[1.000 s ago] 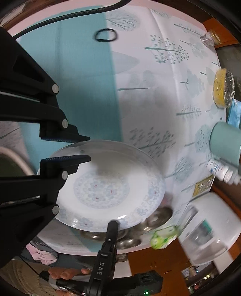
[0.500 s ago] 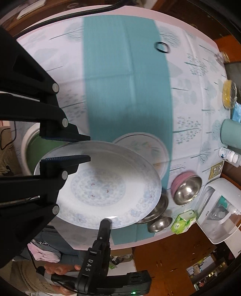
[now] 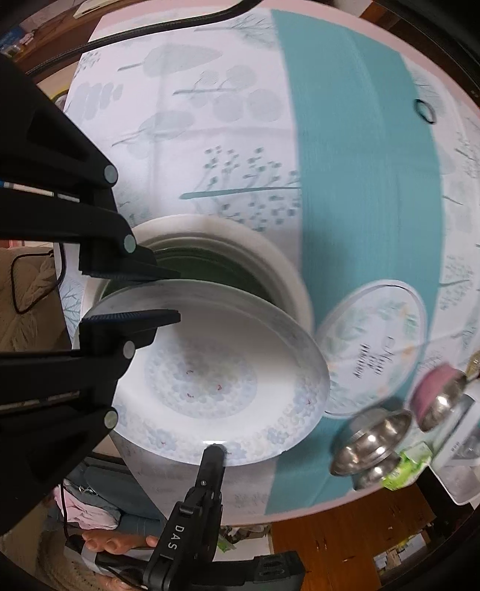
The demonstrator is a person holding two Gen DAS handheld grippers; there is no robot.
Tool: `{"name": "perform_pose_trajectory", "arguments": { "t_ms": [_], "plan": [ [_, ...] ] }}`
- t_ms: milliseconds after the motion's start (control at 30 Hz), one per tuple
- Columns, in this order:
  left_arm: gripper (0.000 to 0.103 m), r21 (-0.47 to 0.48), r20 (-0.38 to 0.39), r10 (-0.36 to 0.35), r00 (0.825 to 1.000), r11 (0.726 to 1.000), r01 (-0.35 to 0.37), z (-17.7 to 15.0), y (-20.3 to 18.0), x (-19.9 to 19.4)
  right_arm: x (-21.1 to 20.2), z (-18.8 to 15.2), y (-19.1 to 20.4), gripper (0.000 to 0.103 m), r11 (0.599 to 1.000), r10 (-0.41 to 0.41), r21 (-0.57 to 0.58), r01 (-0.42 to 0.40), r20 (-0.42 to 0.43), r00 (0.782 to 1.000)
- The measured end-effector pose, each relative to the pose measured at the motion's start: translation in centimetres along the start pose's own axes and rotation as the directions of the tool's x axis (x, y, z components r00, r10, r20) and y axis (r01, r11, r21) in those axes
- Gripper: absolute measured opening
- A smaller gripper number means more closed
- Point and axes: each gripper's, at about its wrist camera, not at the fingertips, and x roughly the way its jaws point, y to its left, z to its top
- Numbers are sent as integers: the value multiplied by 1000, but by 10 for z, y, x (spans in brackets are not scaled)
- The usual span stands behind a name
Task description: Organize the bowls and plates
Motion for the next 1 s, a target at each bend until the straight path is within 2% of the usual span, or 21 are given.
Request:
{"name": "perform_pose_trajectory", "arguments": {
  "t_ms": [200, 567, 733, 900, 967, 1000],
  "plan": [
    [11, -33, -48, 23, 999, 999, -25, -15, 15, 35, 27, -14, 0, 7, 1000, -27, -1, 27, -16, 1000],
    [12, -8, -65, 27, 997, 1000, -28, -8, 17, 53, 43, -11, 3, 7, 994, -108, -9, 108, 5, 994],
    [20, 6, -79, 11, 997, 1000, -11, -5, 17, 54, 46, -13, 9, 8, 989, -144, -37, 144, 21, 989],
    [35, 35, -79, 11, 997, 999, -8, -5, 11, 50, 47, -14, 13, 8, 986, -156, -59, 157, 34, 987],
    [39, 56, -60, 20, 998, 998, -17, -4, 7, 45, 46, -15, 15, 8, 984, -165, -66, 168, 40, 985],
    [44, 69, -50, 31, 998, 997, -28, -5, 5, 43, 46, -16, 16, 8, 982, -171, -73, 174, 43, 984]
  ]
}}
